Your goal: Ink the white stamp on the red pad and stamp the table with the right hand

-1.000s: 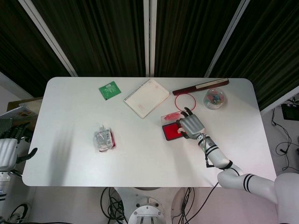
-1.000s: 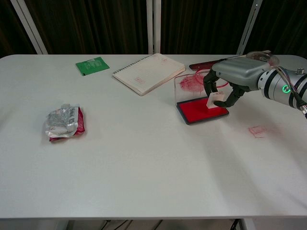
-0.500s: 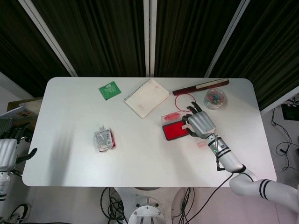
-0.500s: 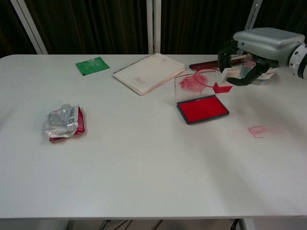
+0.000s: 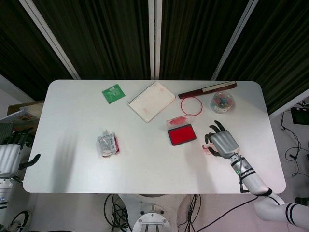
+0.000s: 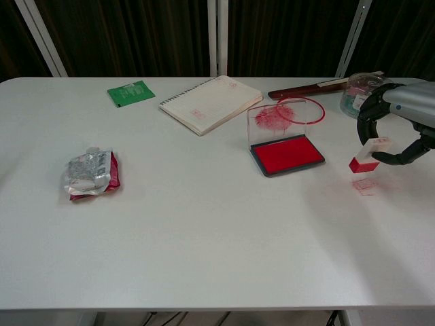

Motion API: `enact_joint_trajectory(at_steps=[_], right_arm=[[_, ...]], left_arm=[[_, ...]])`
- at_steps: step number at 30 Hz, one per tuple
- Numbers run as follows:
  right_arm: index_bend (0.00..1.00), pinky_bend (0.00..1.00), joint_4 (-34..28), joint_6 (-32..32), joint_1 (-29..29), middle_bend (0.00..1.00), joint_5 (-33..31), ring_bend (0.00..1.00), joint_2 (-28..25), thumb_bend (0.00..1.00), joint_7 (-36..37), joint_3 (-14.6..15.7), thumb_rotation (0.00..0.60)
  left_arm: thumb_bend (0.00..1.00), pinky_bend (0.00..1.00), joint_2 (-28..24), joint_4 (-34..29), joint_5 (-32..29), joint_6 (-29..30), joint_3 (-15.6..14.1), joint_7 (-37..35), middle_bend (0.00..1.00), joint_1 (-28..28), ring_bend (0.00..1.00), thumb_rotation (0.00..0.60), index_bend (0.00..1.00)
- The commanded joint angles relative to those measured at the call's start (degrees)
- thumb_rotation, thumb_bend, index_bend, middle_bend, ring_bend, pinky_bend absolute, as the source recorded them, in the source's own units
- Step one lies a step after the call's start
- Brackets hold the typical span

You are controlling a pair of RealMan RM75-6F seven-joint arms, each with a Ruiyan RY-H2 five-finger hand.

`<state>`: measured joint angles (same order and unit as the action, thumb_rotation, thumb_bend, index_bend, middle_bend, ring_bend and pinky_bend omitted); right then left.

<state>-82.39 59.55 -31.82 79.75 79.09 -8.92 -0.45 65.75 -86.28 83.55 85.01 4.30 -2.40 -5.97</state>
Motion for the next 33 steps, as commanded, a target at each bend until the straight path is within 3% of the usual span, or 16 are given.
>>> enact_joint_trajectory(at_steps=[1, 17, 33], right_arm=[[0.63, 0.0, 2.74, 0.11, 0.96, 0.57, 0.46, 0.15, 2.25, 0.31, 1.1, 0.68, 0.6], [0.63, 0.0, 8.42, -0.25, 1.6, 0.56, 1.78, 0.15, 6.08, 0.3, 2.16, 0.29, 0.6], [0.48, 0.0, 8.12, -1.63, 1.49, 0.44, 1.71, 0.14, 5.91, 0.3, 1.75, -0.26, 0.6]], left_arm=[[0.19, 0.29, 0.02, 0.15, 0.06, 0.05, 0.0, -0.23, 0.2, 0.03, 0.18, 0.6, 0.14], [0.19, 0.29, -0.15, 0.27, 0.23, 0.3, -0.01, -0.93, 0.2, 0.16, 0.18, 0.6, 0.14], [0.19, 0.29, -0.29, 0.27, 0.2, 0.16, -0.02, -1.2, 0.2, 0.14, 0.18, 0.6, 0.14]])
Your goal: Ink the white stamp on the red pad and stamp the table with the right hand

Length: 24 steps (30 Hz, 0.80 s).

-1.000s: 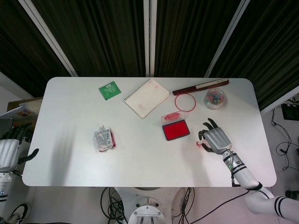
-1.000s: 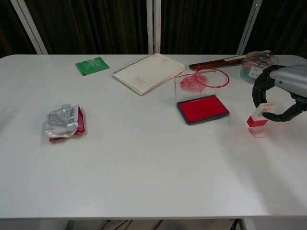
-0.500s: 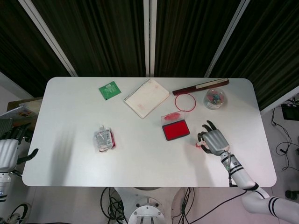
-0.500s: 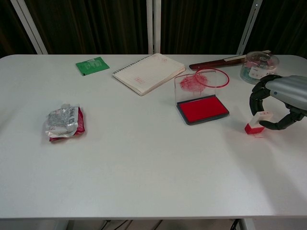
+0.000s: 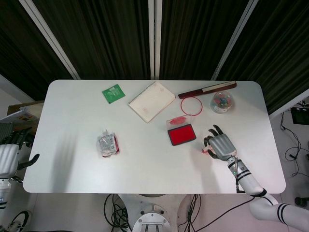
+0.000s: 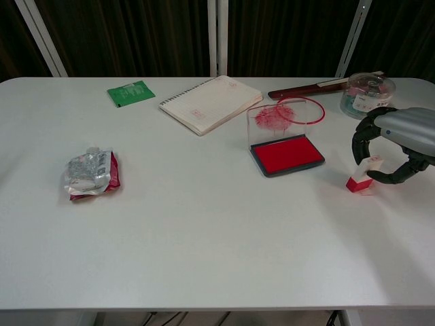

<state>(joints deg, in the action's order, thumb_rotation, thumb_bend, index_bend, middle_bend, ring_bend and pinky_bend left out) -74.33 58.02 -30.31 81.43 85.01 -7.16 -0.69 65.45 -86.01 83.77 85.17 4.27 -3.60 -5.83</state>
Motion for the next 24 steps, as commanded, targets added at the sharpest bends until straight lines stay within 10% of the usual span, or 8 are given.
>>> enact_joint_trajectory(at_steps=[1, 10, 15, 24], right_arm=[[0.48, 0.0, 0.08, -0.08, -0.02, 0.44, 0.08, 0.14, 0.02, 0.3, -0.01, -0.05, 0.6], [0.4, 0.0, -0.35, -0.1, 0.09, 0.34, 0.97, 0.08, -0.39, 0.27, 1.08, 0.15, 0.6], [0.07, 0.0, -2.76, 0.46, 0.43, 0.08, 2.67, 0.0, -2.91, 0.19, 2.93, 1.02, 0.6], [0.0, 0.0, -8.99, 22.58, 11.89, 0.0, 8.79, 0.0, -12.52, 0.07, 6.43, 3.28, 0.6]], left_arm=[[0.19, 0.29, 0.01, 0.0, -0.01, 0.02, 0.02, 0.0, 0.2, 0.0, 0.18, 0.6, 0.14], [0.19, 0.29, -0.1, -0.04, -0.07, 0.14, 0.05, -0.05, 0.2, 0.09, 0.18, 0.6, 0.14], [0.19, 0.29, -0.3, -0.08, 0.01, 0.18, -0.01, -0.16, 0.2, 0.15, 0.18, 0.6, 0.14], [0.19, 0.29, -0.22, 0.22, -0.16, 0.83, 0.17, -0.6, 0.2, 0.51, 0.18, 0.6, 0.14]])
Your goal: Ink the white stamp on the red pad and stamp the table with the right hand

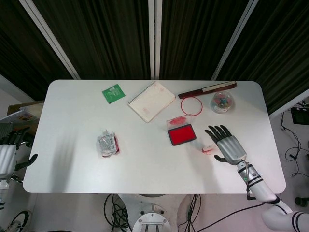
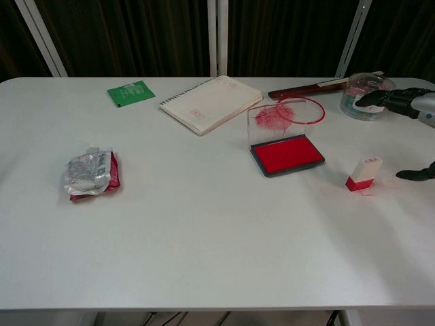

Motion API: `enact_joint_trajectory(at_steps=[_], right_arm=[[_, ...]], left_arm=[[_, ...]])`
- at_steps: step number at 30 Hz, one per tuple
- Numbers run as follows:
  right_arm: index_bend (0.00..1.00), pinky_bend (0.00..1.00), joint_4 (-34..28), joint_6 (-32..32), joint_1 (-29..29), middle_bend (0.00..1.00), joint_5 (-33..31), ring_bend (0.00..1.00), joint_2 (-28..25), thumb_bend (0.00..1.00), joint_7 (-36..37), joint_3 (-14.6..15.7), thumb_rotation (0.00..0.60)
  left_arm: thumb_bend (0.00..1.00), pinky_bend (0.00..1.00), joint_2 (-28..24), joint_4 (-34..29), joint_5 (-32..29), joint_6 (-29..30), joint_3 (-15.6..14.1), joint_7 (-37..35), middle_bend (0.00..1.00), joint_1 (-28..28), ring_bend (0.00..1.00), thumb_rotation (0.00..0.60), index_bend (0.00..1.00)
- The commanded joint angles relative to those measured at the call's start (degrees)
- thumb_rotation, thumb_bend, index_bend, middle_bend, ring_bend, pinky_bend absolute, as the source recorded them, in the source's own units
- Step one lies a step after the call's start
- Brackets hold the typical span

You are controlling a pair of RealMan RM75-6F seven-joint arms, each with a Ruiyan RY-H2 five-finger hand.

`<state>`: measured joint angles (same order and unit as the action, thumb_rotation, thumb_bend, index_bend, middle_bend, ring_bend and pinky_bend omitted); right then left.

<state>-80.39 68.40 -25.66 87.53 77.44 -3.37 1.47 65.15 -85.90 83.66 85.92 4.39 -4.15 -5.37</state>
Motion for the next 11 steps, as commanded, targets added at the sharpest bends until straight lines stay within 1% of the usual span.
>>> enact_joint_trajectory(at_steps=[1, 3, 4, 7, 11], right_arm=[[0.0, 0.0, -2.82, 15.43, 9.54, 0.0, 2.38, 0.0, -5.85, 0.06, 4.47, 1.23, 0.6], [0.0, 0.0, -1.77, 19.42, 12.92, 0.0, 1.1, 0.0, -6.89, 0.06, 7.28, 1.13, 0.6], [0.0, 0.0, -1.11, 20.44, 14.02, 0.0, 0.5, 0.0, -7.12, 0.06, 8.28, 1.03, 0.6], [0.0, 0.0, 0.83, 20.98, 15.91, 0.0, -1.33, 0.0, -7.5, 0.05, 10.57, 0.55, 0.6], [0.0, 0.0, 2.44, 21.66, 16.53, 0.0, -1.44, 0.0, -6.67, 0.06, 11.1, -0.67, 0.6]], left_arm=[[0.19, 0.29, 0.14, 0.21, -0.09, 0.16, 0.09, -0.04, 0.2, 0.08, 0.18, 0.6, 0.14], [0.19, 0.29, 0.36, 0.52, -0.04, 0.49, 0.24, -0.09, 0.2, 0.11, 0.18, 0.6, 0.14], [0.19, 0.29, 0.5, 0.76, 0.09, 0.69, 0.29, -0.11, 0.2, 0.11, 0.18, 0.6, 0.14], [0.19, 0.29, 0.74, 1.15, 0.46, 1.01, 0.25, -0.04, 0.2, 0.13, 0.18, 0.6, 0.14], [0.19, 0.29, 0.55, 1.07, 0.99, 0.66, -0.22, 0.33, 0.19, 0.06, 0.18, 0.6, 0.14]])
